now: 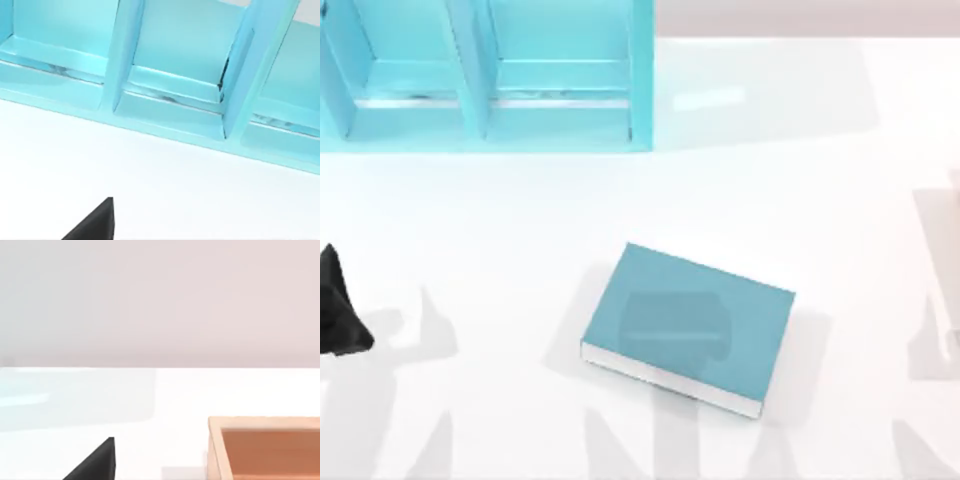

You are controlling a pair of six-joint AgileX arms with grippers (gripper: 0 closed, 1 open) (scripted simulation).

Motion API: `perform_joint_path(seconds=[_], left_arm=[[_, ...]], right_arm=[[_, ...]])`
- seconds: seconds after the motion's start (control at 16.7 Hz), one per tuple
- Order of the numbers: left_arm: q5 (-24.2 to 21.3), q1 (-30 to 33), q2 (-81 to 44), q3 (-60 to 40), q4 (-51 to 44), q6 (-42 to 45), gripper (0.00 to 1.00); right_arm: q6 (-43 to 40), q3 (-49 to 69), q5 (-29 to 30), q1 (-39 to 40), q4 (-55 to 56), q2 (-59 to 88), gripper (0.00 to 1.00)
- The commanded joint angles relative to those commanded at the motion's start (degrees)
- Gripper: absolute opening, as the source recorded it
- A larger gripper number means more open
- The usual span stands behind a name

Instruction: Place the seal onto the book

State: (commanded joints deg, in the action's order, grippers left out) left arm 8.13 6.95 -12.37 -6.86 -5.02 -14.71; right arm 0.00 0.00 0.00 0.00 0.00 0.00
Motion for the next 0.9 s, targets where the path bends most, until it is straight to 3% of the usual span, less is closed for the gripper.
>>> perform_joint_path(seconds=[0.3,0.9], left_arm=[[-7.45,-6.4,11.35,6.32,4.6,13.57,1.0],[-8.13,-6.95,12.37,6.86,5.01,14.71,1.0]], right_arm=[[0.0,0.0,0.0,0.0,0.0,0.0,1.0],[-0.34,1.72,-0.08,-0.36,-1.17,1.75,1.0]])
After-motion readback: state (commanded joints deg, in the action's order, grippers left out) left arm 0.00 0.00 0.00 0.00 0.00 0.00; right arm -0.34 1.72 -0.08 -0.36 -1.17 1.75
